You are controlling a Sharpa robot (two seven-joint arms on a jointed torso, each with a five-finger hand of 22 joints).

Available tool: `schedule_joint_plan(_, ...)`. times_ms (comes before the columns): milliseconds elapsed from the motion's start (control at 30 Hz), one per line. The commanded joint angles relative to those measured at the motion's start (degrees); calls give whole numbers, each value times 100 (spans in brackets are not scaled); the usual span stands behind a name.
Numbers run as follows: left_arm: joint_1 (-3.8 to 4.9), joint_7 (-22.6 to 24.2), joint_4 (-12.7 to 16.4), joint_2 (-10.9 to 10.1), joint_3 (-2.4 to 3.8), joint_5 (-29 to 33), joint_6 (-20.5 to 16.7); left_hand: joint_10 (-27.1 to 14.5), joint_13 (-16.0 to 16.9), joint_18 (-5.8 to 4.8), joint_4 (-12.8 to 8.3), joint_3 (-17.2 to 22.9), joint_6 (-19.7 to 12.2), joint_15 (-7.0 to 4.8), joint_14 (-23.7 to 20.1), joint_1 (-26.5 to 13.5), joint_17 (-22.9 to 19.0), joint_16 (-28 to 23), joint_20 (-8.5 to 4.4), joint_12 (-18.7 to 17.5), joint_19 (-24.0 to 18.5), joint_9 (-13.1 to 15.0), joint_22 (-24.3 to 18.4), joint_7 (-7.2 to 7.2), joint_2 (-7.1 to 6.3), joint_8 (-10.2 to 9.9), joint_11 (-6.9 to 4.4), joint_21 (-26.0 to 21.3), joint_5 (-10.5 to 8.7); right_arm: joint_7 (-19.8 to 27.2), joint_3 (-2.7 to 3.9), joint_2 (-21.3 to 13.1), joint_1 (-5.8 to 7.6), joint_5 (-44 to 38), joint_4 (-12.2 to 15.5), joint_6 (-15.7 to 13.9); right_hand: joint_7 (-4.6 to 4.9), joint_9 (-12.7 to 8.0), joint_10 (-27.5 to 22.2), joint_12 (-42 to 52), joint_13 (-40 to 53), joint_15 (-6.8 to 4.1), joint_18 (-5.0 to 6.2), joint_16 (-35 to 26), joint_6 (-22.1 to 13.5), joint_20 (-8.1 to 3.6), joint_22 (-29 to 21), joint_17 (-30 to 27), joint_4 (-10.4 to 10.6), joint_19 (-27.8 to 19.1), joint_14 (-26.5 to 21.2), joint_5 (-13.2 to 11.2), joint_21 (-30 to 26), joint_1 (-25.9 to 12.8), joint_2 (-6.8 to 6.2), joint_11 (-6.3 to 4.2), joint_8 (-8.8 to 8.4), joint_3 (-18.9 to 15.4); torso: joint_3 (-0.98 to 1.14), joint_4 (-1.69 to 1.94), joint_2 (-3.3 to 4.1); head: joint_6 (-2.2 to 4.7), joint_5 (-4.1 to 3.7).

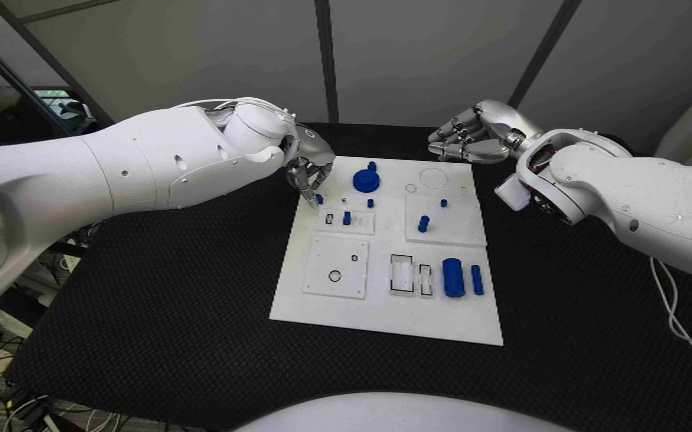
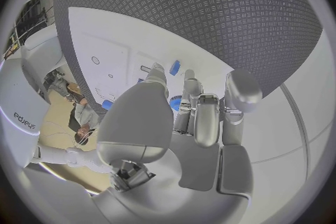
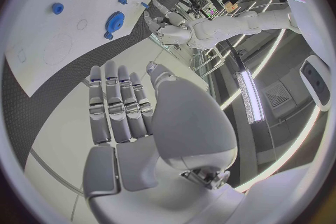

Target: Assemble the parts on the task board

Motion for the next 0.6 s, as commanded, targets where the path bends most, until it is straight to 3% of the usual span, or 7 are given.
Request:
schedule_joint_plan(33,10,13,-20,9,-2,-222,-91,26,10,-150,8,42,-13,-48,251,80,887,34,-17,5,0,-6,741,-22,15,-19,-34,3,19,37,3,6,10,-8,6,8,-13,7,-39,22,-3,-10,34,-6,-37,6,-2,-5,5,38,-43,22,-38,11,31,2,14,24,-2,2,-5,-8,-2)
schedule_joint_plan(600,-9,138,-84,110,-10,-247,-70,51,23,-153,21,147,47,-58,256,237,894,39,-24,2,11,-4,753,-45,165,-8,-48,-5,28,41,3,23,10,-8,-1,25,-13,7,-39,22,-3,-10,34,-6,-37,6,-2,-5,5,38,-43,22,-38,11,31,2,14,24,2,2,-2,-13,3)
